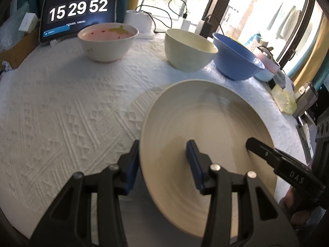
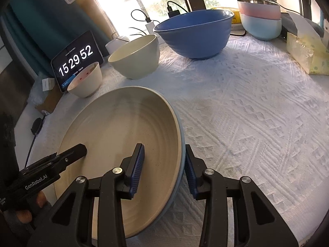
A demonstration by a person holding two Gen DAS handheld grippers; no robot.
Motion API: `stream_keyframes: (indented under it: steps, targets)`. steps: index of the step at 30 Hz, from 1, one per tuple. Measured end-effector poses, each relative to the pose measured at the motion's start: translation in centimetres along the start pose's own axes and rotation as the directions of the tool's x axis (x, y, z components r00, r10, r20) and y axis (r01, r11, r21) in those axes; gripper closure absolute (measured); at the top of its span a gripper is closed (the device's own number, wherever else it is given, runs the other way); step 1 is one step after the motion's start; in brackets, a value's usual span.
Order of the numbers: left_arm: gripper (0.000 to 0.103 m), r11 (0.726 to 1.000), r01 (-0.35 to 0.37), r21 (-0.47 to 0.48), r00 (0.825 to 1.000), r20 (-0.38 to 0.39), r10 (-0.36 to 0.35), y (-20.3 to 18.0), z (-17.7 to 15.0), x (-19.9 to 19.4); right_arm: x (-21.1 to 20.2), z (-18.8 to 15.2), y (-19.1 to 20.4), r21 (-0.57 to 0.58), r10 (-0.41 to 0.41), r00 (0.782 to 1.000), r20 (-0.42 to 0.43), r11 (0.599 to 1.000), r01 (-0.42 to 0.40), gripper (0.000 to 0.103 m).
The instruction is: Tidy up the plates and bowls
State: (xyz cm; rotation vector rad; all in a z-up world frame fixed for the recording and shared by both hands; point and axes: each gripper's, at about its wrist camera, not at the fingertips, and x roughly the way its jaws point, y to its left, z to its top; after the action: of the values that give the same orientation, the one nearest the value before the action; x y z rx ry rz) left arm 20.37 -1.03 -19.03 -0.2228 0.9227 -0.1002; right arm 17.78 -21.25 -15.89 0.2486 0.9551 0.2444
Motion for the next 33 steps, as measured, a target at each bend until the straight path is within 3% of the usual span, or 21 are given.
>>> stream_keyframes:
  steps: [6, 11, 17, 20, 33]
  targets:
    - [0.057, 1.000, 0.007, -0.006, 1.000, -0.023, -0.007, 0.2, 0.1, 0.7, 0.0, -0.2, -0.2, 0.018, -0.006, 1.000, -0.005, 1.000, 0.006, 0.064]
    - [0.054, 1.000, -0.004, 0.014, 1.000, 0.020, 0.004, -0.1, -0.4, 0.6, 0.0, -0.3, -0.3, 0.032, 0.003, 1.000, 0.003, 0.999, -0.003, 0.064]
    - [0.052, 1.000, 0.014, 0.000, 1.000, 0.004, -0.014, 0.0, -0.2, 0.7, 0.0, -0.1, 0.1, 0.028, -0.018, 1.000, 0.002, 0.999, 0.018, 0.064]
    - [0.052, 0.999, 0.033, -0.013, 0.999, -0.003, -0.034, 0.5, -0.1, 0.5, 0.1, 0.1, 0.4, 0.022, -0.025, 1.000, 0.003, 0.999, 0.025, 0.064]
    - [0.052, 0.998, -0.003, -0.067, 0.999, 0.034, 0.006, 3.9, 0.9, -0.8, 1.7, 1.6, 3.6, -0.037, -0.002, 1.000, -0.002, 0.999, 0.002, 0.064]
